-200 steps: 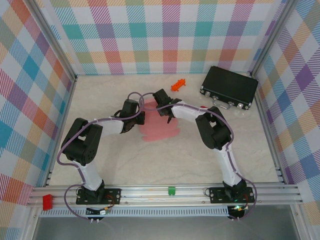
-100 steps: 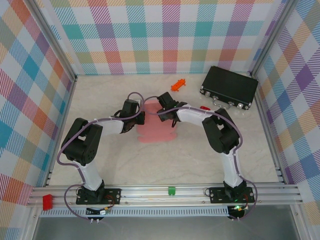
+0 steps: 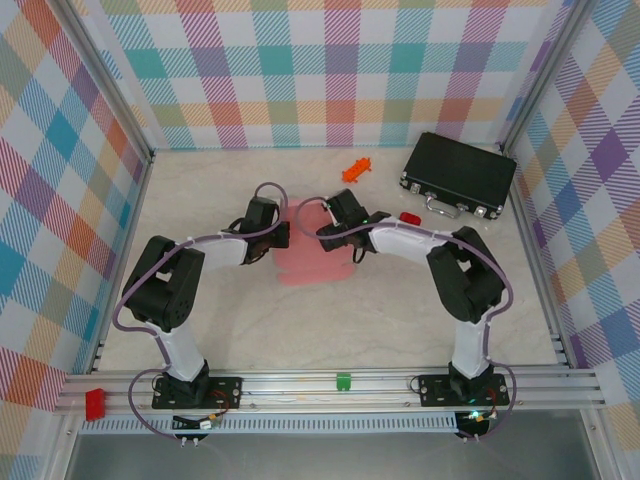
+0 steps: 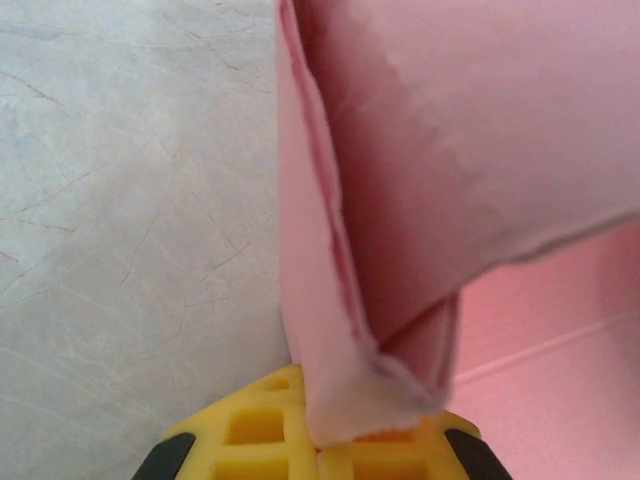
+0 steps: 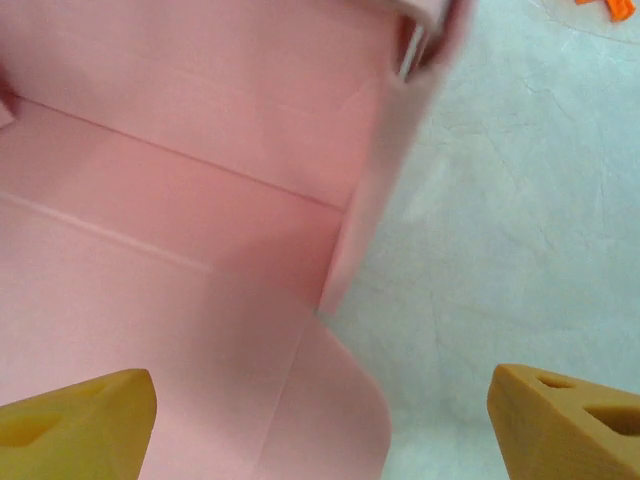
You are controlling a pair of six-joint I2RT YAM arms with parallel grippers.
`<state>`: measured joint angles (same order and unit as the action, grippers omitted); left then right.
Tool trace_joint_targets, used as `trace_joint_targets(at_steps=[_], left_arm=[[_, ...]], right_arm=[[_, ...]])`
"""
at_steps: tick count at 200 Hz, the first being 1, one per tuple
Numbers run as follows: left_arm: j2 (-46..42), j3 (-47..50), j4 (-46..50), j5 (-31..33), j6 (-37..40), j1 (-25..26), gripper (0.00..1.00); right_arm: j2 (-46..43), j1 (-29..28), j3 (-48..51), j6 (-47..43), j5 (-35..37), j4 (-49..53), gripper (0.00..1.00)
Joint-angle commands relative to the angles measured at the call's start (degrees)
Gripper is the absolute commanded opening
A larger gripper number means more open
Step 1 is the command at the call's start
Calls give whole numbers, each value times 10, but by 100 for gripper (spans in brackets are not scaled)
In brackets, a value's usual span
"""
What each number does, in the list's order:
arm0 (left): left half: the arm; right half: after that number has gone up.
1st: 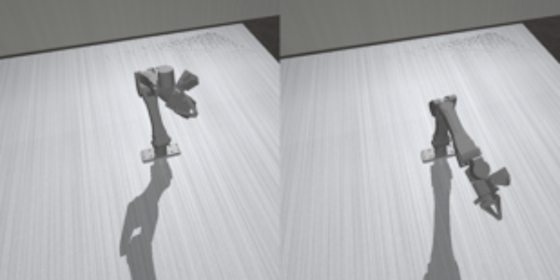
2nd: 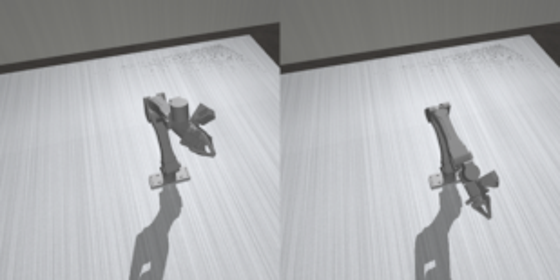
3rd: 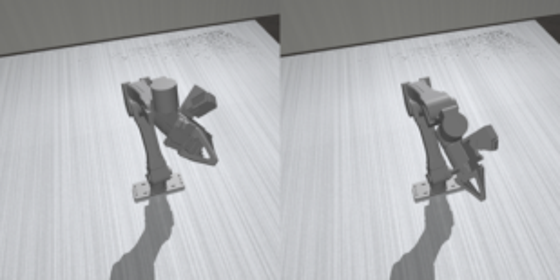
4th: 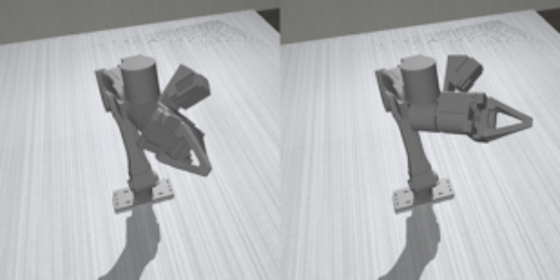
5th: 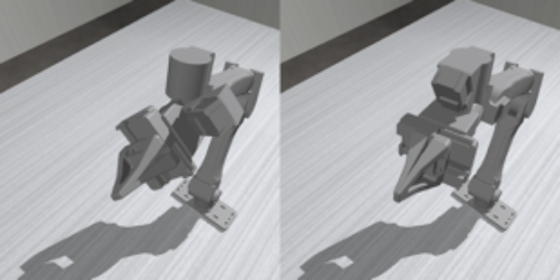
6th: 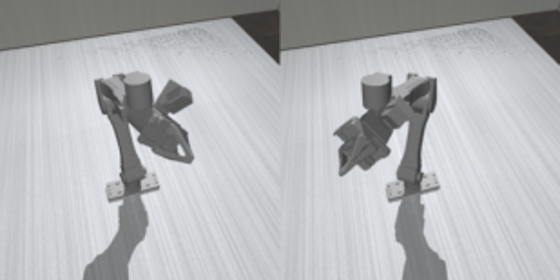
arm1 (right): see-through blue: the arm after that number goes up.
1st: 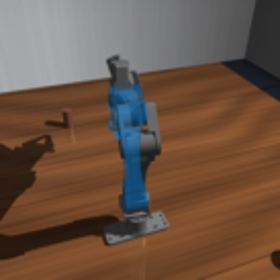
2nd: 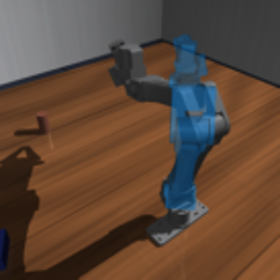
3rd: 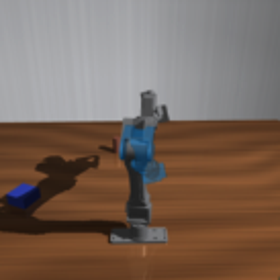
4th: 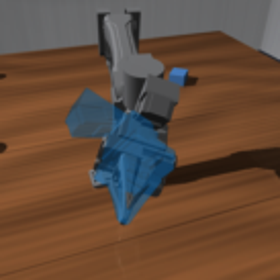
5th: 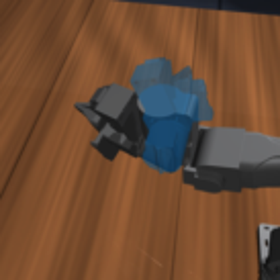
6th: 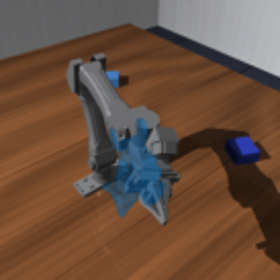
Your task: Fold the paper box
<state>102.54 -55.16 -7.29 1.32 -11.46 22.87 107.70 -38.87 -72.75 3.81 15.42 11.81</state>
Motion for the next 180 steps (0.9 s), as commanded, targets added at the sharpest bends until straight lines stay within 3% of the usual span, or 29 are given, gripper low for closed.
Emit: trace_joint_targets(at_steps=[1,32,88,130,180], left_arm=[[-27,-22,27,16,-47,9,0],[-25,-47,82,24,-130,9,1],[-45,-62,138,42,-305,8,0],[-64,-55,158,63,-419,8,0],[-68,-33,128,34,-524,8,0]], right_arm=[[-63,15,25,65,-75,25,86],[-126,51,74,156,-157,44,86],[-214,73,151,243,-250,36,84],[-259,82,217,317,-289,-47,81],[-234,99,260,393,-342,-149,75]])
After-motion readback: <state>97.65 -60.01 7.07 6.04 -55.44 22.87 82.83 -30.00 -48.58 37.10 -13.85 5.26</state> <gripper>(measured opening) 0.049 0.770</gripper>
